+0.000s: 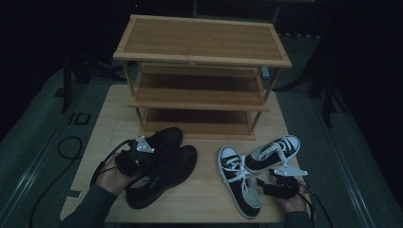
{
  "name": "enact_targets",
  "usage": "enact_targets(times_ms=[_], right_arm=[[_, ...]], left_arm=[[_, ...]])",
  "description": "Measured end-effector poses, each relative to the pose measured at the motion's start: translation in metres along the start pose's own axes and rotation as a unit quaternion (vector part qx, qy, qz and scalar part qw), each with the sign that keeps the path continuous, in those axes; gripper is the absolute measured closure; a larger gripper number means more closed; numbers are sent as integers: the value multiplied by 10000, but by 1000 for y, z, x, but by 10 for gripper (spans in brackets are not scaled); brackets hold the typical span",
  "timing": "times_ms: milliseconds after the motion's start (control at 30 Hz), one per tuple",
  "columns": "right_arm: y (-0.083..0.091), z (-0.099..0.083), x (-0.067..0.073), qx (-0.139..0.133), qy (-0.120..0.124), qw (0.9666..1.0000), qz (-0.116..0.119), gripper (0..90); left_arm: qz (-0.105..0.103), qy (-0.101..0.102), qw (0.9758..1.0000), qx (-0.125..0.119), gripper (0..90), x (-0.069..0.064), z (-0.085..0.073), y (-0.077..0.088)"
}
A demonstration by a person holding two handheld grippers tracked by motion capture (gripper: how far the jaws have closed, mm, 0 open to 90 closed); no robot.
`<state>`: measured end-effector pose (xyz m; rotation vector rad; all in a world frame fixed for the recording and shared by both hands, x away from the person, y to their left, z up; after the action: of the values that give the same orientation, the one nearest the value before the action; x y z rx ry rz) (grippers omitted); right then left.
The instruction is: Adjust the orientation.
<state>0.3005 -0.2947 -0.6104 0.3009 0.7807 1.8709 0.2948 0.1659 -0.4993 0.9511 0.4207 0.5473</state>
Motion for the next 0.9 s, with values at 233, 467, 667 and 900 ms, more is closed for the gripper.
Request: enact_targets(times_ms=[233, 467, 667, 900], right_arm=[[0, 0, 0, 1, -3, 10000, 1, 300], [0, 0, 0, 1, 0, 10000, 1, 299], [0, 0, 0, 1, 0, 10000, 1, 299], [0, 0, 0, 2, 1, 10000, 1, 299]], left_arm=[[98, -29, 9999, 43, 871, 4, -3, 3], [118, -103, 9998, 83, 869, 2, -3, 3], [31, -16, 10000, 25, 792, 3, -5, 3], [124, 78, 9998, -144, 582, 4, -3, 8]])
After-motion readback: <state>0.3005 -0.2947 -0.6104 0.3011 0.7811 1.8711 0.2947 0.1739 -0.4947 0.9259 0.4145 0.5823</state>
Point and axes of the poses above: each handheld gripper's, and its own axes: y roughly backward along the jaws, z roughly out of its top, x roughly to its left, the point moved 4 cm from there along -y, roughly forward along the jaws, and after that the axes turned 12 degrees about -z, right-handed, at the moved point
